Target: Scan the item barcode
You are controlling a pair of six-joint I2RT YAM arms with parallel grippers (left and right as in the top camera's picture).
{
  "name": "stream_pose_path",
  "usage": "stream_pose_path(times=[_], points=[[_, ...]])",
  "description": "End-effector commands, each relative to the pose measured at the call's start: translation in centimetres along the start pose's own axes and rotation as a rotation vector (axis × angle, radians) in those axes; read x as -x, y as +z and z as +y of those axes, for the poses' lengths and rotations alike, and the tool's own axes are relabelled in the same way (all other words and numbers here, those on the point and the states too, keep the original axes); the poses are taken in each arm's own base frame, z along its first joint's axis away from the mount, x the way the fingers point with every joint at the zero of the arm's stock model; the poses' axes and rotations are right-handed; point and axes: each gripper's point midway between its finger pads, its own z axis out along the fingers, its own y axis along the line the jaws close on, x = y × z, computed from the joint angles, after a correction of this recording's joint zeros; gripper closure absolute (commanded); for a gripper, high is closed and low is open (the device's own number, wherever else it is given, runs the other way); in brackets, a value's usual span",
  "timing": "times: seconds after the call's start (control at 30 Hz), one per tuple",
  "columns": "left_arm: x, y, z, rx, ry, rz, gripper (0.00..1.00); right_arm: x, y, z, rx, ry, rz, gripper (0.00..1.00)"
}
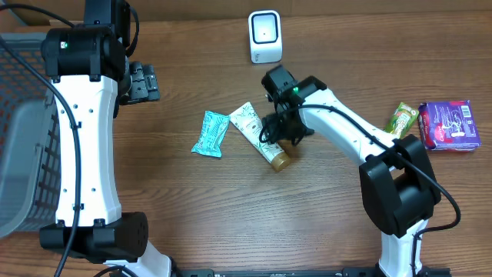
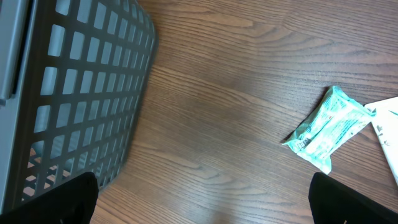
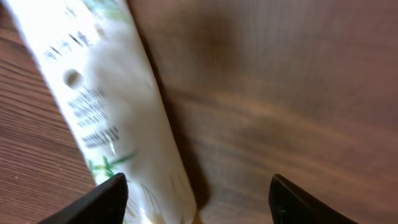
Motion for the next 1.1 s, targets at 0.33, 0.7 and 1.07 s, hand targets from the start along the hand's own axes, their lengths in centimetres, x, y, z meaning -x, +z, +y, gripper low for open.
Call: stream_pose_path(times=[0.33,0.7,1.07], points=[[0.2,-0.9,0.3,-0.002,0.001,-0.031,0.0,-2.2,1.6,5.2,-0.205,-0.523,-0.006,0.24],[0.2,-0.9,0.3,-0.002,0.003,-0.031,0.0,-2.4,4.1,3.7,-0.31,-0.535,-0.052,0.3],[0.2,-0.9,0.3,-0.002,0.001,-0.031,0.0,-2.5,4.7,2.6,-0.311,-0.507,-0.041,0.64]])
